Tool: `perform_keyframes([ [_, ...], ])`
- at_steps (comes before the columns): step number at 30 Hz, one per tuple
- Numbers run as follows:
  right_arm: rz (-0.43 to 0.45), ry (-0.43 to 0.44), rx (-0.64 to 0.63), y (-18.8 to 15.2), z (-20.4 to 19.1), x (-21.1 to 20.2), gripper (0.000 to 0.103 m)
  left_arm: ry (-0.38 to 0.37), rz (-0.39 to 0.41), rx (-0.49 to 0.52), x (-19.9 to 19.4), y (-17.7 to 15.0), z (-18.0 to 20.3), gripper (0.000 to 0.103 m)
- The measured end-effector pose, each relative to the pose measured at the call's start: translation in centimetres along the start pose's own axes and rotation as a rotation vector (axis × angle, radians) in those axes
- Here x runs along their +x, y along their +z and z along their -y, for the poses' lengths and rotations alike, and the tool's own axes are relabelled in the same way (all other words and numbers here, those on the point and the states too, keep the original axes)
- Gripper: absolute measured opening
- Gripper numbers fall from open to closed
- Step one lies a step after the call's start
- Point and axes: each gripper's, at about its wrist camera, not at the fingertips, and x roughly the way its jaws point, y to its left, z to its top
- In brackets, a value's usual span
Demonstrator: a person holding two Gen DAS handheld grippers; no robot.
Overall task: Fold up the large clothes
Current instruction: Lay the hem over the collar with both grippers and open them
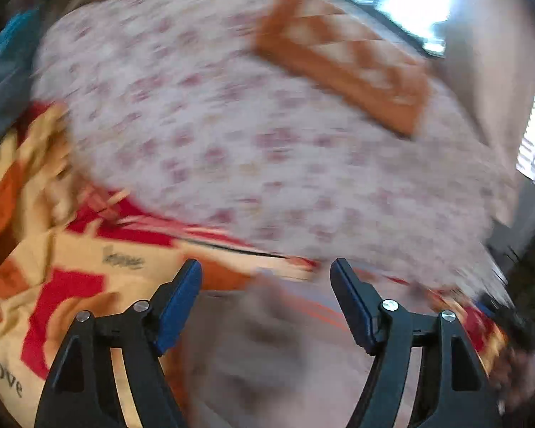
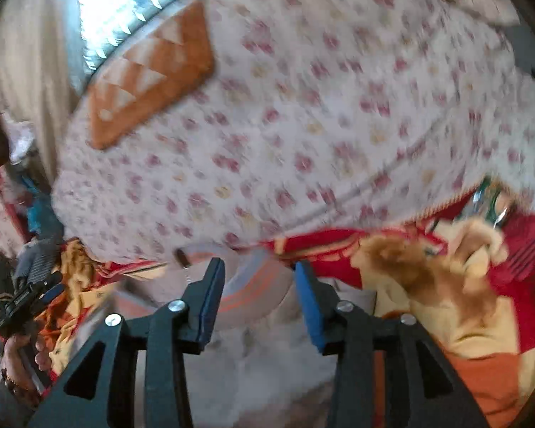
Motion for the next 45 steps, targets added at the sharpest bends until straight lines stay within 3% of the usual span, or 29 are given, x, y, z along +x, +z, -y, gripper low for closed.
perform_keyframes([
  [2, -0.078, 0.085, -0.084, -0.7, -1.9, -0.4, 0.044, -0.085, -0.087, 0.125, 0.6, -1.6, 3.0, 0.07],
  [4, -0.191, 0.145, -0.232, -2.1, -4.5, 0.4, 0.044, -0.131, -0.249, 0.245, 3.4, -3.7, 5.4, 0.057],
  [5, -0.234, 0.132, -0.309, -2.8, -5.6, 1.2, 0.044, -0.113, -0.317, 0.297, 4.8, -4.8, 6.1, 0.05],
  [6, -0.311, 0.107, -0.377, -4.0, -6.5, 2.7, 0.043, -0.065, -0.344, 0.335, 5.7, -5.6, 6.6, 0.036],
  [8, -0.391, 0.033, -0.389, -5.0, -6.2, 5.8, 0.042, 0.086, -0.39, 0.389, 8.5, -6.7, 6.4, 0.034],
  [9, -0.428, -0.01, -0.385, -5.1, -5.7, 7.3, 0.042, 0.163, -0.406, 0.377, 9.9, -6.8, 5.5, 0.034],
  [12, -0.455, -0.18, -0.323, -4.6, -3.0, 11.9, 0.04, 0.253, -0.397, 0.236, 11.8, -6.0, 2.0, 0.034],
  [13, -0.444, -0.195, -0.288, -4.3, -2.2, 12.5, 0.039, 0.319, -0.375, 0.194, 12.3, -5.5, 0.5, 0.034],
  [17, -0.378, -0.199, -0.158, -2.9, 0.7, 14.2, 0.027, 0.447, -0.332, 0.091, 13.3, -4.5, -3.0, 0.037],
  [20, -0.361, -0.213, -0.096, -2.4, 2.3, 15.0, 0.02, 0.423, -0.334, -0.001, 13.7, -4.0, -5.0, 0.044],
  [22, -0.351, -0.213, -0.038, -2.3, 3.3, 15.0, 0.014, 0.426, -0.333, -0.003, 13.6, -4.1, -5.0, 0.044],
  [27, -0.246, -0.191, -0.001, -1.0, 2.4, 11.5, 0.014, 0.384, -0.206, -0.008, 9.5, -2.1, -2.5, 0.042],
  [29, -0.181, -0.137, 0.001, -0.1, 0.8, 8.9, 0.02, 0.272, -0.109, -0.005, 5.9, -1.1, -0.1, 0.042],
  [31, -0.151, -0.05, -0.044, 0.3, -1.8, 6.0, 0.028, 0.108, -0.053, 0.045, 3.7, -0.9, 2.6, 0.042],
  [33, -0.215, 0.031, -0.125, -1.0, -4.4, 5.0, 0.037, -0.059, -0.126, 0.092, 3.8, -1.9, 4.6, 0.043],
  [34, -0.28, 0.068, -0.191, -2.3, -5.9, 5.3, 0.039, -0.142, -0.214, 0.106, 5.0, -3.0, 5.5, 0.043],
  [35, -0.321, 0.061, -0.249, -3.4, -7.0, 5.7, 0.039, -0.172, -0.302, 0.124, 6.7, -4.3, 6.2, 0.043],
  [36, -0.362, 0.021, -0.314, -4.6, -7.8, 6.7, 0.039, -0.16, -0.351, 0.148, 7.9, -5.1, 6.7, 0.043],
  [37, -0.415, -0.013, -0.341, -5.6, -7.8, 8.1, 0.039, -0.089, -0.426, 0.2, 9.8, -6.7, 7.1, 0.041],
  [38, -0.453, -0.026, -0.323, -6.1, -7.2, 9.3, 0.039, -0.027, -0.443, 0.225, 10.8, -7.1, 7.1, 0.04],
  [40, -0.45, -0.081, -0.296, -6.3, -5.7, 10.6, 0.038, 0.073, -0.418, 0.249, 12.0, -7.7, 6.4, 0.03],
  [42, -0.41, -0.13, -0.294, -6.2, -5.1, 11.1, 0.04, 0.145, -0.37, 0.236, 12.4, -6.8, 5.7, 0.029],
  [45, -0.386, -0.15, -0.281, -6.1, -4.0, 12.5, 0.049, 0.168, -0.363, 0.179, 13.4, -6.4, 4.0, 0.029],
])
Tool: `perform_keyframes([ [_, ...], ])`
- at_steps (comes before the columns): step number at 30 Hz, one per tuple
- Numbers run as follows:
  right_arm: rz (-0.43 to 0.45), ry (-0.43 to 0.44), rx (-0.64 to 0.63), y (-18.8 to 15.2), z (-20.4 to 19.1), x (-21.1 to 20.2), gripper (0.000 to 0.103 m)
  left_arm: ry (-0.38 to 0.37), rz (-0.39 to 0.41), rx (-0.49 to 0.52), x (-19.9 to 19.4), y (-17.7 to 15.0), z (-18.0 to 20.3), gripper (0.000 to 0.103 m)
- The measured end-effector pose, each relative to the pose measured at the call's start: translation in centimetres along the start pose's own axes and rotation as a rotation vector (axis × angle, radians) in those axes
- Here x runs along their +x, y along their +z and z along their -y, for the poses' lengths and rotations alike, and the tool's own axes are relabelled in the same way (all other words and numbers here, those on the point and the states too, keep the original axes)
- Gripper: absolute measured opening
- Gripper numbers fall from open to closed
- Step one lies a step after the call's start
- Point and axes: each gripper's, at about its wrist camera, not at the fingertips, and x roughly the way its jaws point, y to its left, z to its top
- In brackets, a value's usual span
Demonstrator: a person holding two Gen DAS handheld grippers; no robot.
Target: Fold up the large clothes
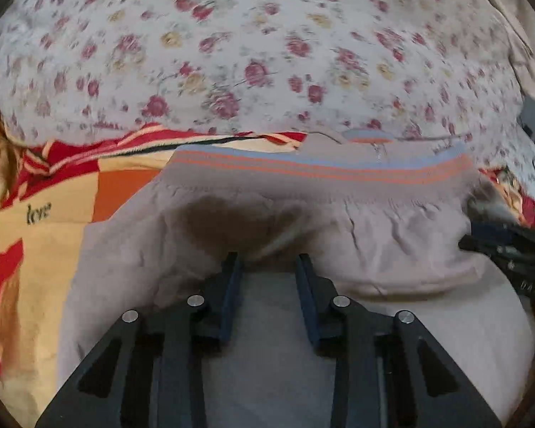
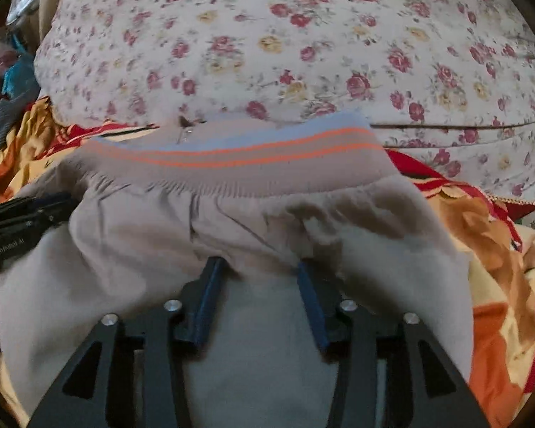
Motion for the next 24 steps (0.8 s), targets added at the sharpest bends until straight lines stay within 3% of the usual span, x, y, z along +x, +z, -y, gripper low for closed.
perform_keyframes([
  [5, -0.052, -0.01, -0.005, 0.8, -0.2, -0.7, 0.054, -0.022, -0.011, -0.028, -0.7, 0.2, -0.5, 0.029],
  [8, 0.065, 0.035, 0.076, 1.9, -0.7, -4.5, 0.052, -0.055, 0.007, -0.1, -2.5, 0.0, -0.9, 0.029],
  [11, 0.146, 0.086, -0.038, 1.8, -3.9, -7.2, 0.057, -0.043, 0.042, -0.068, -4.3, -0.4, -0.2, 0.029],
  [13, 0.094, 0.063, -0.094, 1.3, -5.8, -5.7, 0.06, -0.005, 0.024, -0.033, -3.2, -0.6, 0.5, 0.035],
  [15, -0.048, 0.03, -0.102, 0.3, -6.2, -2.2, 0.061, 0.028, 0.016, -0.004, -1.7, -1.0, 1.1, 0.036],
  [16, -0.07, 0.031, -0.1, -0.3, -5.9, -0.9, 0.063, 0.039, 0.024, 0.006, -1.6, -1.1, 1.3, 0.038],
  [17, -0.029, 0.035, -0.105, -0.5, -5.7, -0.9, 0.066, 0.048, 0.024, 0.011, -1.5, -1.1, 1.5, 0.038],
  [21, -0.04, 0.031, -0.087, -0.3, -5.5, -1.4, 0.067, 0.036, 0.027, 0.007, -1.4, -1.3, 1.3, 0.041],
  [24, 0.021, -0.006, -0.054, -0.3, -5.1, -4.4, 0.065, 0.047, 0.026, 0.02, -1.1, -1.3, 1.7, 0.043],
])
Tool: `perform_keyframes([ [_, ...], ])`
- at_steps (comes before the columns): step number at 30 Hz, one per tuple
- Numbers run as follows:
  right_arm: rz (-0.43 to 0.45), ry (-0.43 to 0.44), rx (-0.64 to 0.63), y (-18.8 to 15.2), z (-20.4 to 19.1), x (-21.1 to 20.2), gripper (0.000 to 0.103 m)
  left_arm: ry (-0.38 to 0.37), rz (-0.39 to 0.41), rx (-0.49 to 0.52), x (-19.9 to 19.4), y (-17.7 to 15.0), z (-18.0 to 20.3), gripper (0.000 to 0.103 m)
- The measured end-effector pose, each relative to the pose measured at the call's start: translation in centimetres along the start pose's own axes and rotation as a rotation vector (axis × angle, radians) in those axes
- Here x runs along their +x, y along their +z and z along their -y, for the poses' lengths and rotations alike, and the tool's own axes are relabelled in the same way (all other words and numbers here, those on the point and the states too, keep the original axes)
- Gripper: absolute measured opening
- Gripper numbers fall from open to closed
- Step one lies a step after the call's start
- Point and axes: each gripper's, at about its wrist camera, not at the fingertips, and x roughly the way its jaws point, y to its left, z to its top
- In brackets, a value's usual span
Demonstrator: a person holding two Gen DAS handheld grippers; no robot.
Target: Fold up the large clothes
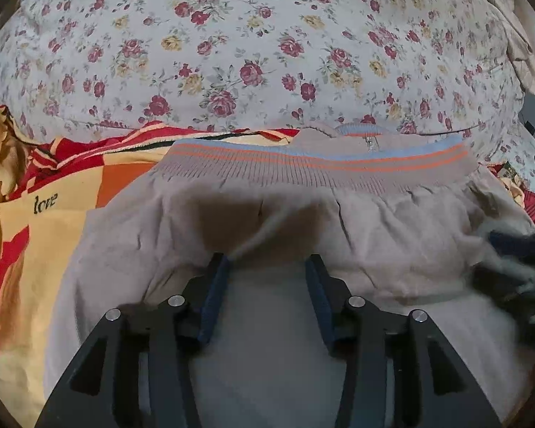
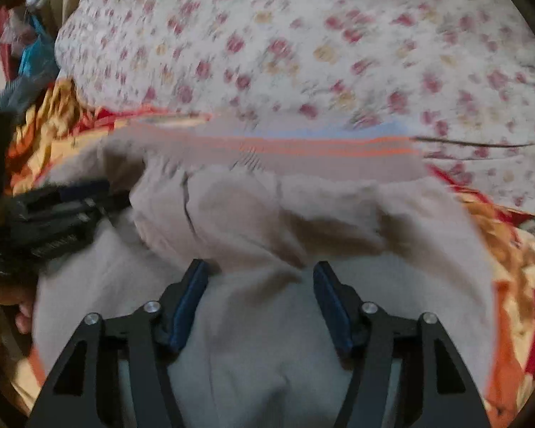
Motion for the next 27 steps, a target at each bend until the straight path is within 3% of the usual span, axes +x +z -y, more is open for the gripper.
perform_keyframes([
  [3, 0.061, -0.077, 0.021, 0.0, 1.0, -2.5, 0.066, 0.0, -0.001, 0.007, 0.0, 0.0, 0.1, 0.044],
  [5, 0.017, -0.117, 0.09, -0.4, 2.7, -1.8, 0.067, -0.001, -0.002, 0.01, 0.1, 0.1, 0.1, 0.044],
  [6, -0.058, -0.117, 0.129, -1.0, 4.0, -0.1, 0.067, -0.002, -0.002, 0.011, 0.1, 0.1, 0.1, 0.045],
  [7, -0.091, -0.107, 0.136, -1.0, 4.0, 1.2, 0.069, -0.004, -0.002, 0.011, 0.1, 0.1, 0.1, 0.045],
  [8, -0.072, -0.108, 0.115, -1.1, 4.1, 1.7, 0.071, -0.005, -0.002, 0.012, 0.1, 0.1, 0.0, 0.045],
  [10, -0.076, -0.121, 0.073, -0.8, 3.5, 2.0, 0.084, -0.007, -0.002, 0.013, 0.2, 0.1, 0.0, 0.046],
  [14, -0.067, -0.129, 0.055, -0.9, 2.5, 2.0, 0.091, -0.007, -0.002, 0.011, 0.2, 0.1, 0.1, 0.046],
  [17, -0.059, -0.122, 0.069, -0.8, 2.7, 1.3, 0.089, -0.015, -0.004, 0.006, 0.2, 0.1, 0.0, 0.046],
  [19, -0.014, -0.118, 0.091, -0.3, 3.1, -0.2, 0.07, -0.024, 0.005, -0.013, -0.3, 0.2, -0.3, 0.046],
  [24, 0.13, -0.157, 0.193, 1.4, 6.3, -2.3, 0.069, 0.008, 0.101, -0.102, -2.3, 1.9, -2.7, 0.046],
  [27, 0.21, -0.115, 0.154, 3.1, 6.4, -3.0, 0.067, -0.006, 0.022, -0.169, -0.8, 2.3, -5.1, 0.046],
])
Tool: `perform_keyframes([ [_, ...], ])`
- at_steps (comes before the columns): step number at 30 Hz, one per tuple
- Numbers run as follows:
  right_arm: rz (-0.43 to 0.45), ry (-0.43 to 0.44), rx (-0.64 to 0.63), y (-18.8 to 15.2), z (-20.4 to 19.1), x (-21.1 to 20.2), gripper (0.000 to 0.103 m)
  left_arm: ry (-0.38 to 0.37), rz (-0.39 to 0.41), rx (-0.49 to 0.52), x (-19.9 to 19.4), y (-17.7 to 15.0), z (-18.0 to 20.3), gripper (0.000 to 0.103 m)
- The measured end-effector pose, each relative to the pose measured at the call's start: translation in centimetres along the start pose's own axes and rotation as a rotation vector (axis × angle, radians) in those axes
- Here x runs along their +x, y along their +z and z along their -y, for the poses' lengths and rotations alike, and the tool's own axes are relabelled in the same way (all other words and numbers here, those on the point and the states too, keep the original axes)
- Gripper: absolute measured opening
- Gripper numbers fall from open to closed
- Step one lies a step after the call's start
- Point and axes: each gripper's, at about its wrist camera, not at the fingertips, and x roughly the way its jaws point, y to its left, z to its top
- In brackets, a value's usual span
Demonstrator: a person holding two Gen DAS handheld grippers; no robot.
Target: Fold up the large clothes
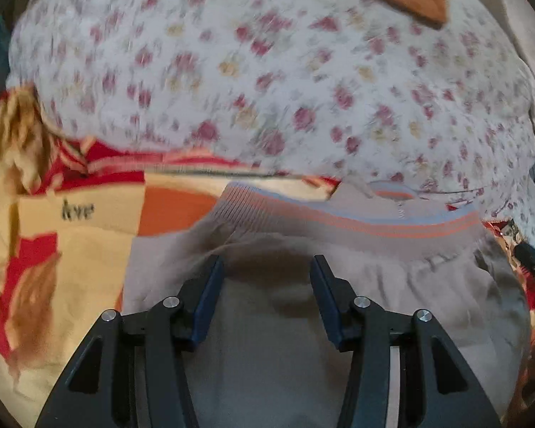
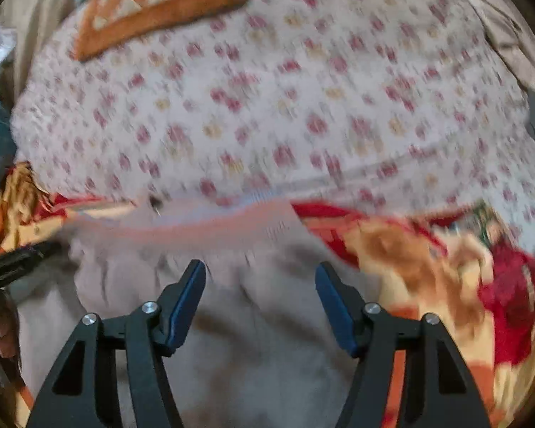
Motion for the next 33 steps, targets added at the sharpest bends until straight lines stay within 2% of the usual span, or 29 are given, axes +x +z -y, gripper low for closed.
perform_keyframes([
  [2, -0.013, 0.035, -0.023, 0.6, -0.2, 1.1, 0.067, 0.04, -0.04, -0.007, 1.3, -0.4, -0.7, 0.046],
  [3, -0.045, 0.044, -0.042, 0.7, -0.2, 2.3, 0.066, 0.047, -0.035, -0.009, 1.6, -0.6, -0.9, 0.046],
  [6, -0.205, -0.022, -0.072, -0.6, 1.7, 7.6, 0.05, 0.051, -0.019, -0.008, 1.5, -0.7, -0.9, 0.046],
  [7, -0.262, 0.001, -0.031, -1.4, 2.7, 9.1, 0.049, 0.041, -0.019, -0.014, 1.5, -0.8, -1.0, 0.046],
  [8, -0.246, 0.036, 0.019, -1.4, 3.6, 9.1, 0.049, 0.031, -0.021, -0.024, 1.6, -0.9, -1.3, 0.046],
  [9, -0.245, 0.036, 0.032, -1.1, 3.9, 9.0, 0.049, 0.024, -0.022, -0.033, 1.7, -0.8, -1.4, 0.046],
  [13, -0.225, -0.013, 0.001, -0.9, 3.0, 8.2, 0.047, 0.02, -0.022, -0.033, 1.7, -1.0, -1.4, 0.047],
  [15, -0.167, -0.028, 0.0, -0.2, 2.3, 6.0, 0.047, 0.028, -0.023, -0.026, 1.8, -1.1, -1.2, 0.048],
  [17, -0.114, 0.027, 0.02, 0.2, 1.4, 3.2, 0.047, 0.042, -0.025, -0.013, 1.9, -1.2, -1.0, 0.048],
  [20, -0.081, 0.108, -0.002, -0.1, -0.4, 0.0, 0.05, 0.043, -0.028, 0.001, 2.1, -1.2, -0.7, 0.052],
  [22, -0.118, 0.102, -0.075, -1.5, -2.0, -0.2, 0.061, 0.025, -0.029, 0.003, 2.2, -1.2, -0.7, 0.057],
  [24, -0.248, 0.033, -0.135, -3.3, -2.8, 2.4, 0.062, 0.014, -0.026, 0.003, 2.2, -1.1, -0.6, 0.059],
  [25, -0.302, 0.015, -0.132, -4.4, -2.5, 3.8, 0.066, 0.011, -0.024, 0.001, 2.2, -1.1, -0.6, 0.059],
  [28, -0.267, -0.002, -0.148, -4.6, -2.8, 4.3, 0.078, -0.008, -0.017, -0.014, 2.1, -1.0, -0.8, 0.059],
  [31, -0.26, -0.005, -0.132, -4.6, -2.8, 3.7, 0.078, -0.026, -0.01, -0.036, 1.5, -1.3, -1.2, 0.059],
  [33, -0.232, -0.036, -0.121, -4.3, -2.9, 2.3, 0.071, -0.027, -0.007, -0.044, 1.2, -1.5, -1.3, 0.059],
])
